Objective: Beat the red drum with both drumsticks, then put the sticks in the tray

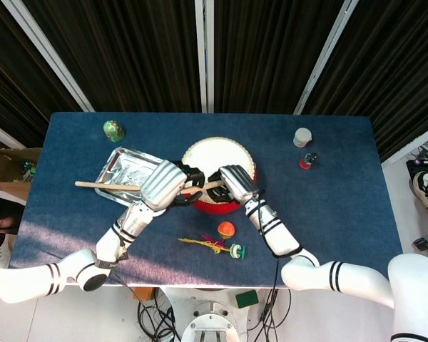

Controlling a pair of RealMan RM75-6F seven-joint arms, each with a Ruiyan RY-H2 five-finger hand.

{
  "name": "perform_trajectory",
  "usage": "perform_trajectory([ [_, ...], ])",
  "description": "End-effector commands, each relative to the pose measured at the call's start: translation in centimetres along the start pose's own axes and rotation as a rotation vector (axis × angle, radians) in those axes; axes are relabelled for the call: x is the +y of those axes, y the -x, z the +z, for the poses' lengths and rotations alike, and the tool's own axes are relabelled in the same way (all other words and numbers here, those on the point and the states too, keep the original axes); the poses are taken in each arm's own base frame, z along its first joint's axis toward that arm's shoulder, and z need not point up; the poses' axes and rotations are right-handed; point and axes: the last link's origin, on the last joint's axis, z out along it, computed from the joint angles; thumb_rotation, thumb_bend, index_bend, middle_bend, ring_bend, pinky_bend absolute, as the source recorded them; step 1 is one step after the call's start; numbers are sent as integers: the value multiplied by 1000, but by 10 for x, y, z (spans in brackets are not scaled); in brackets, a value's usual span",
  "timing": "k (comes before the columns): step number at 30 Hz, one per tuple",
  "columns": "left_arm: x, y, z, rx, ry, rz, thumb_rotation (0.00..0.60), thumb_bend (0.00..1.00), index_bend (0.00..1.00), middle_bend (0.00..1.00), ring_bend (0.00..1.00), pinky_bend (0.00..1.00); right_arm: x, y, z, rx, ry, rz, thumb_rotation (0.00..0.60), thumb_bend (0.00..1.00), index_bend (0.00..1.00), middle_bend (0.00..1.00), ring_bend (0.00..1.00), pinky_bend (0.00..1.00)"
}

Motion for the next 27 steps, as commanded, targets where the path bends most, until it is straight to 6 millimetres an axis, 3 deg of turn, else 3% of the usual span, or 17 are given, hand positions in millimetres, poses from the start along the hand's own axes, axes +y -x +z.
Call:
perform_trajectory([
  [1,-1,-2,-2,1,8,-26,600,414,667,752,698,688,1,-4,-2,11,-1,1,600,459,1000,1000,993,1000],
  [4,-2,-3,-3,0,13,-67,600,418,674,757,703,692,2,-8,-5,18,-1,1,600,351,976,950,900,994],
  [6,-3,-4,-3,-3,18,-81,600,420,675,759,704,692,3,-11,-7,23,0,1,600,278,895,862,809,950],
  [11,-6,-6,-5,4,32,-120,600,422,679,764,706,696,3,-19,-11,33,-2,15,600,128,610,602,550,686],
  [15,-8,-7,-6,9,35,-154,600,423,680,765,706,704,3,-24,-15,31,-6,23,600,33,319,397,358,464],
  [20,-11,-13,-10,34,29,-236,600,428,680,772,715,707,2,-34,-20,50,-18,23,600,7,51,222,201,320],
  [22,-14,-17,-13,48,17,-285,600,429,680,773,717,709,2,-40,-24,60,-22,17,600,6,6,184,163,284],
  [27,-25,-28,-23,94,-28,-446,600,430,682,775,717,721,2,-58,-36,92,-25,11,600,7,0,124,111,237],
])
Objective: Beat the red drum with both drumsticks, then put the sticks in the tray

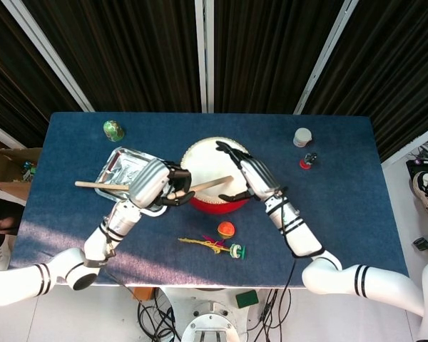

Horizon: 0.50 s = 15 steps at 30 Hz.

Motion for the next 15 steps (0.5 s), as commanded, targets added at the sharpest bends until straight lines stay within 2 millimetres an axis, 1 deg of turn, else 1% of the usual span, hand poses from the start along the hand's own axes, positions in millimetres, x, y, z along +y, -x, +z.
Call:
perform_trajectory([
  [1,-8,-18,-12,66,-42,-150,600,431,682,776,718,722,1,-15,-10,28,-1,-7,600,7,0,120,106,233],
  [3,-12,-26,-18,96,-58,-210,600,435,683,777,718,722,2,-23,-15,46,2,-15,600,7,0,112,101,226],
  [9,-27,-63,-41,203,-130,-420,600,442,685,790,730,728,5,-52,-36,101,20,-29,600,7,0,93,91,217],
  [13,-42,-89,-61,261,-207,-571,600,451,685,791,731,731,8,-69,-53,137,34,-50,600,6,0,78,78,204],
  [15,-50,-97,-69,289,-248,-630,600,452,686,789,731,733,9,-76,-59,154,39,-53,600,6,0,69,69,194],
])
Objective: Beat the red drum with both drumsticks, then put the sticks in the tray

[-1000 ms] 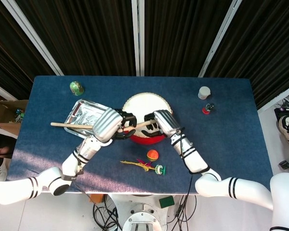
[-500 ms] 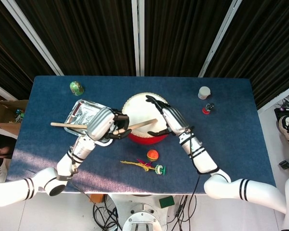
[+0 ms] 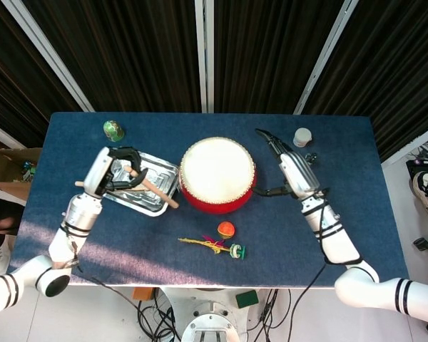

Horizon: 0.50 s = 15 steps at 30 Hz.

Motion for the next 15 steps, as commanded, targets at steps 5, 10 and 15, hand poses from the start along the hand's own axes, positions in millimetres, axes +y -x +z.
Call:
perform_trajectory([
  [5,-29,-63,-23,200,-229,-274,600,472,694,796,737,743,7,-23,-20,54,25,6,600,6,0,45,49,179],
  [10,-65,-61,-18,287,-360,-353,600,485,694,795,737,743,10,-25,-25,57,36,13,600,7,0,30,34,158],
  [15,-96,-48,-6,336,-453,-364,600,495,694,792,737,743,14,-25,-28,58,46,19,600,7,0,23,25,147],
])
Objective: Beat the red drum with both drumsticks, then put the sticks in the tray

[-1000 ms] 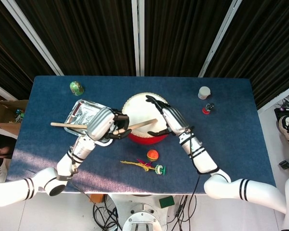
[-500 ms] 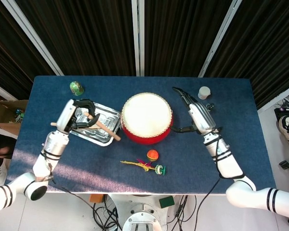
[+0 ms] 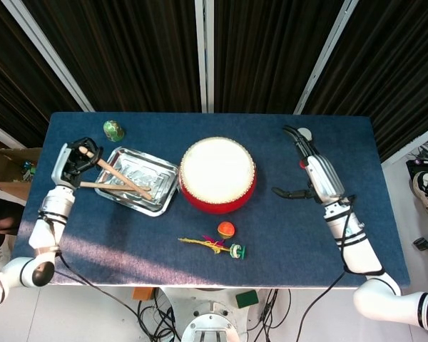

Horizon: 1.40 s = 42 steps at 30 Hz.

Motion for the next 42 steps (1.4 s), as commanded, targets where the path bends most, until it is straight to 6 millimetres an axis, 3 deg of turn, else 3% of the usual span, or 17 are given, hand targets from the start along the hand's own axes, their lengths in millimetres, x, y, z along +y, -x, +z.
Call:
perform_trajectory([
  [1,-23,7,18,46,-68,1,600,496,694,792,737,743,1,-1,-1,5,3,4,600,7,0,21,23,145],
  [14,-56,-2,29,106,-173,152,600,497,687,777,729,748,16,-12,-10,31,43,17,600,8,0,11,11,137],
  [18,-60,-6,29,112,-174,278,600,492,669,732,671,734,18,-12,-12,28,46,24,600,8,0,10,11,137],
  [22,-62,-10,27,120,-165,406,600,488,637,682,593,655,20,-13,-13,30,48,28,600,8,0,10,11,137],
  [34,-73,-18,25,110,-185,860,600,395,436,368,251,379,23,-15,-17,34,58,43,600,22,0,10,11,137],
  [42,-78,-20,24,107,-209,1110,600,178,232,177,103,235,25,-18,-19,42,64,50,600,26,0,10,11,137],
])
